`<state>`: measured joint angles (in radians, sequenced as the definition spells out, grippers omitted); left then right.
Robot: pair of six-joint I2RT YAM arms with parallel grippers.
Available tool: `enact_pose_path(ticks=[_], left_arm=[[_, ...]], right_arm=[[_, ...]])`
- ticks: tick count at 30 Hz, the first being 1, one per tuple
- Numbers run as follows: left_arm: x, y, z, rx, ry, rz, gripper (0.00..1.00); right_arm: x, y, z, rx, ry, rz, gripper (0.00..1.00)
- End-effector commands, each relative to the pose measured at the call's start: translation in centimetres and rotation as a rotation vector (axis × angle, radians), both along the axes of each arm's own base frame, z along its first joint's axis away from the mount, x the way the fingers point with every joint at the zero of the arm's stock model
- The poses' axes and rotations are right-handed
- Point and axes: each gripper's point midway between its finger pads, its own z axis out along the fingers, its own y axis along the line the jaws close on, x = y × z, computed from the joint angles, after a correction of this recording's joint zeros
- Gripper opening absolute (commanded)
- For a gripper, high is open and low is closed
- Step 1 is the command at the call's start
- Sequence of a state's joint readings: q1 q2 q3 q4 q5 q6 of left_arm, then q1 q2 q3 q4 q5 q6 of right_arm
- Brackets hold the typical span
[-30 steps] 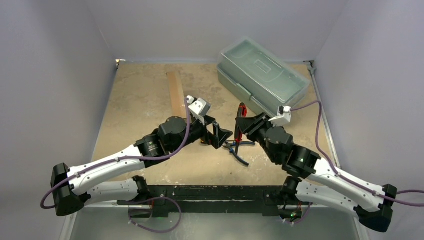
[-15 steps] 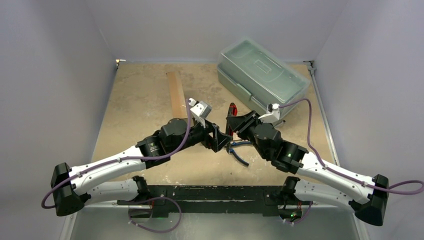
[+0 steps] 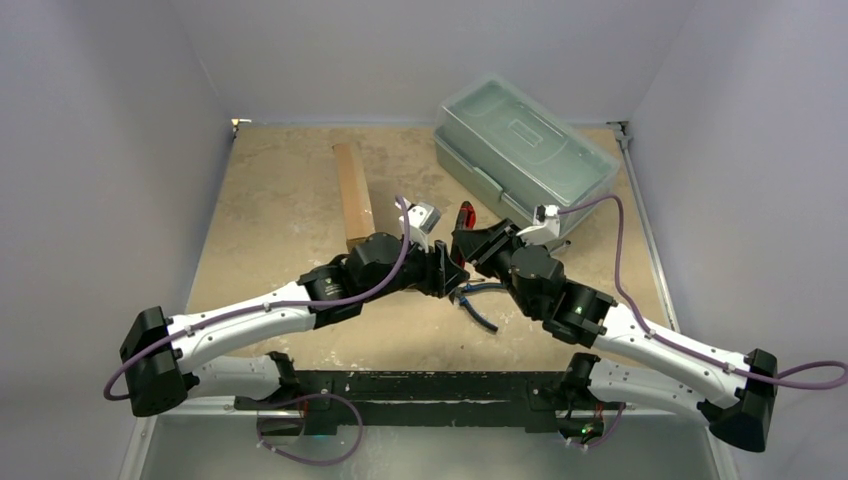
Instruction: Unpack the express box
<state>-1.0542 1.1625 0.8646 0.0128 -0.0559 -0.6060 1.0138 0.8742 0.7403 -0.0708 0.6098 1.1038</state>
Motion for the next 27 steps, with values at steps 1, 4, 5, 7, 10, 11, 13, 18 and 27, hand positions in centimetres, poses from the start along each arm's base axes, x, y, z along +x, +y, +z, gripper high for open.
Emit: enact_pose_path(ticks=[1, 4, 5, 7, 10, 11, 13, 18, 27], left_arm=[[0.8, -0.8, 2.8, -0.077, -0.028, 0.024, 0.4], [1.4, -0.2, 3.2, -0.079, -0.045, 0.058, 0.28], [1.4, -0.1, 3.3, -0.081, -0.054, 0.059, 0.26], [1.4, -0.1, 3.5, -0.088, -0.068, 0.054, 0.19], [1.7, -0.1, 3.6, -0.098, -0.076, 0.052, 0.06], [1.7, -0.2, 3.7, -0.101, -0.079, 0.041, 0.02], [1.7, -0.2, 3.8, -0.097, -0.09, 0.021, 0.0], [1.7, 0.2, 4.3, -0.158, -0.081, -0.047, 0.0], [0.7, 1.0, 5.3, -0.221, -0.126, -0.206, 0.0]], right_arm=[[-0.1, 0.2, 3.5, 0.1, -0.06, 0.008, 0.0], [-0.2, 0.2, 3.4, 0.109, -0.056, 0.013, 0.0], [-0.3, 0.2, 3.5, 0.11, -0.055, 0.018, 0.0], [-0.4, 0.4, 3.2, 0.105, -0.052, 0.026, 0.0], [-0.5, 0.6, 3.2, 0.082, -0.062, 0.049, 0.0], [-0.6, 0.8, 3.5, 0.059, -0.078, 0.069, 0.03], [-1.1, 1.3, 4.5, 0.009, -0.152, 0.13, 0.35], [-1.9, 1.4, 4.4, -0.086, -0.216, 0.202, 0.99], [-2.8, 0.0, 3.6, -0.278, -0.273, 0.262, 0.99]])
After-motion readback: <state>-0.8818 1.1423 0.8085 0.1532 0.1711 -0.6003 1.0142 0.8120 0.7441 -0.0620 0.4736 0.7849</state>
